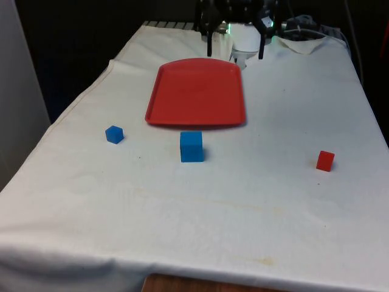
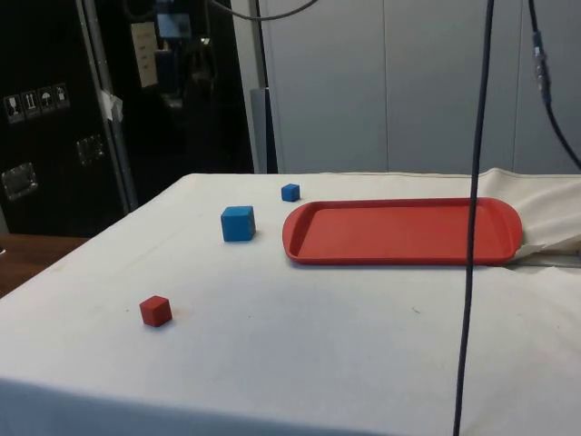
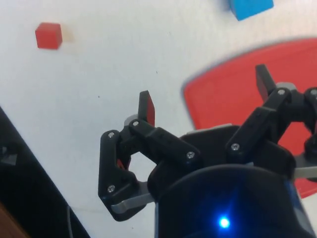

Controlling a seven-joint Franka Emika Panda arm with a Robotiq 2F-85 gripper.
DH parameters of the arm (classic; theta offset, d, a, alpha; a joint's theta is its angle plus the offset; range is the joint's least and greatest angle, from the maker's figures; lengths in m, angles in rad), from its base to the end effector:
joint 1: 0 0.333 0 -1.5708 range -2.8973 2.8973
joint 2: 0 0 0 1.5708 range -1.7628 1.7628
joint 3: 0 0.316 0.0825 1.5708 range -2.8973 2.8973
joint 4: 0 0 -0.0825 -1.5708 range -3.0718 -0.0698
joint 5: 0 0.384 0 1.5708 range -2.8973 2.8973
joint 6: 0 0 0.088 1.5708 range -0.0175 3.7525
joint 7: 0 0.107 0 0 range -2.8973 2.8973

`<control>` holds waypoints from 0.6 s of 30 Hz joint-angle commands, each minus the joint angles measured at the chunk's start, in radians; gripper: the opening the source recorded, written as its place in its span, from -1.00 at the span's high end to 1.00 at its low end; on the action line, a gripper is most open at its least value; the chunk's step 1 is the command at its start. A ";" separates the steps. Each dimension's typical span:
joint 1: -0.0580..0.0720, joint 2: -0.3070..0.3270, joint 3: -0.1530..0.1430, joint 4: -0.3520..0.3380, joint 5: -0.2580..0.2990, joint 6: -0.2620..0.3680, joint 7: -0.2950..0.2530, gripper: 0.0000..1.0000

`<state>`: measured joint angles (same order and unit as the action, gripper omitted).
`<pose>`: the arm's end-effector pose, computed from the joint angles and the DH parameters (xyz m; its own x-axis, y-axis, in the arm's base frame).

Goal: Pick up the largest block and place it onto the tray.

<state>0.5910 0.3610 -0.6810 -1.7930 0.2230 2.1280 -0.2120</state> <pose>0.6378 -0.0130 0.3932 0.9973 0.0486 0.0559 0.0463 -0.9981 0.0411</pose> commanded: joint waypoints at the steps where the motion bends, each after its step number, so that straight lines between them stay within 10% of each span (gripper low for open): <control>1: -0.006 0.007 0.005 0.002 0.013 0.009 -0.012 -1.00; 18: -0.027 0.057 0.004 -0.038 0.060 0.105 -0.170 -1.00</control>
<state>0.5700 0.4170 -0.6830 -1.8280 0.2740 2.2200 -0.3670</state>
